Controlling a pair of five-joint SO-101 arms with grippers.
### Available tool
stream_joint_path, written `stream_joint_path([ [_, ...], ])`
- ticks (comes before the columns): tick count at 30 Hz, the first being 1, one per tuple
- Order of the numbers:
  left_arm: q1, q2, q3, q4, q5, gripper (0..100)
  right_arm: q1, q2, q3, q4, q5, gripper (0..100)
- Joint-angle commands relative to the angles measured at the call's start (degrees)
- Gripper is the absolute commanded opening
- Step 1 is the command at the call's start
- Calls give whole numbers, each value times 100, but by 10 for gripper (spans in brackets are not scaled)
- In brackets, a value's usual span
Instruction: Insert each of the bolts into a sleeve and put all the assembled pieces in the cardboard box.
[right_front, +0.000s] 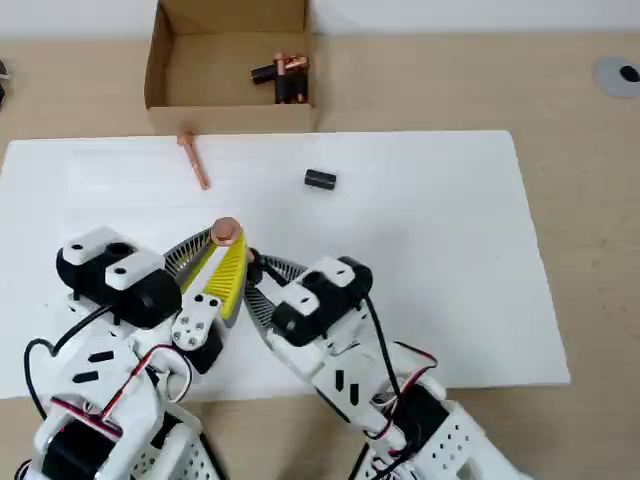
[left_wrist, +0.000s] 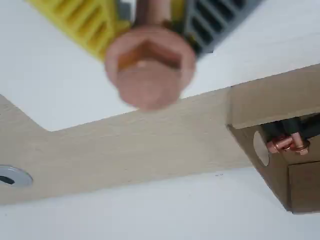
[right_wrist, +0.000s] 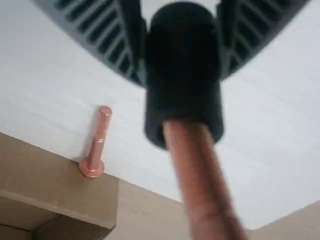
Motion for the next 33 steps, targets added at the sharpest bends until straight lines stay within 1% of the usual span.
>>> stream_joint_path([
  [1, 9, -40, -149, -88, -53, 9, 136, -1051, -4, -176, -62, 11],
  [11, 9, -40, -26, -185, -62, 9, 40, -1051, -4, -176, -70, 11],
  [12, 0, -40, 9, -255, -97, 9, -4, -1051, -4, -176, -70, 11],
  [16, 0, -40, 343, -484, -668, 9, -136, -1051, -4, -176, -70, 11],
  [23, 9, -40, 607, -492, -712, 9, -136, -1051, -4, -176, -70, 11],
  [29, 0, -40, 721, -431, -712, 9, -136, -1059, -4, -176, -62, 11],
  [33, 0, -31, 721, 193, -703, 9, -136, -1059, -4, -176, -62, 11],
])
